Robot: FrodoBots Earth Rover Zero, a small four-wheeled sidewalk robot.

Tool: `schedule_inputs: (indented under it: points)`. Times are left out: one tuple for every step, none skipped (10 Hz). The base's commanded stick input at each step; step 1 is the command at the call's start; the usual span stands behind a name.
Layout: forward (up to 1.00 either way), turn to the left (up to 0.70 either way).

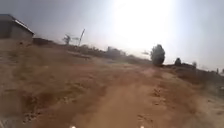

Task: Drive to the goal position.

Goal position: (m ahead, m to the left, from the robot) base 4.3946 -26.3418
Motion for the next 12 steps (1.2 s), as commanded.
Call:
schedule_inputs:
  points:
    - [0.45, -0.12]
    - [0.45, -0.05]
    - [0.45, 0.00]
    - [0.45, 0.00]
    - [0.45, 0.00]
    - [0.45, -0.05]
    - [0.45, -0.09]
    - [0.45, -0.27]
    - [0.45, -0.27]
    - [0.45, -0.27]
    - [0.45, -0.27]
    - [0.45, -0.27]
